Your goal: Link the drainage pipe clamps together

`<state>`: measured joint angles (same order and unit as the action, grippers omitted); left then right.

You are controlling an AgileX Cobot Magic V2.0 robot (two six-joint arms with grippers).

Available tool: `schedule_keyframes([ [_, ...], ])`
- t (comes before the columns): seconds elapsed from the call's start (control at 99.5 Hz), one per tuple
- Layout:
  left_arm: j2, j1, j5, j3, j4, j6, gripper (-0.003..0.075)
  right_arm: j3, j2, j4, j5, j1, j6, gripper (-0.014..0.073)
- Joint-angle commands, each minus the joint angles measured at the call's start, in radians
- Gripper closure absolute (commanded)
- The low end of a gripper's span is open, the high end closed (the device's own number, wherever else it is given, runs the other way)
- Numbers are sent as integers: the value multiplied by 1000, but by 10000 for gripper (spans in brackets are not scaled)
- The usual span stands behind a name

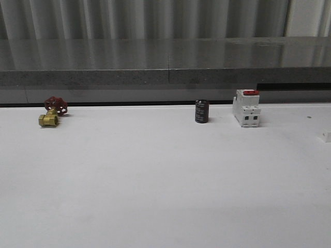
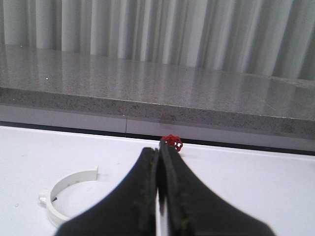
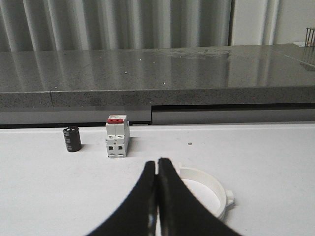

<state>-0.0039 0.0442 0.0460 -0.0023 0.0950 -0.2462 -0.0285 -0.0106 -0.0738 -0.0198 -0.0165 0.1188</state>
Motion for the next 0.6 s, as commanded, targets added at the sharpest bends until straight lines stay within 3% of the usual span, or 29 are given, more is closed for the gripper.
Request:
schedule_keyframes([
  [0.0,-32,-6,-82,46,-3,-9,741,20,-19,-2,84,-1,-3,661],
  [0.352,-30,-6,-52,8,-43,-9,741,20,-19,-2,84,-1,-3,661],
  [0.593,103,-6,128,-216,-33,-9,741,20,-19,-2,84,-1,-3,661],
])
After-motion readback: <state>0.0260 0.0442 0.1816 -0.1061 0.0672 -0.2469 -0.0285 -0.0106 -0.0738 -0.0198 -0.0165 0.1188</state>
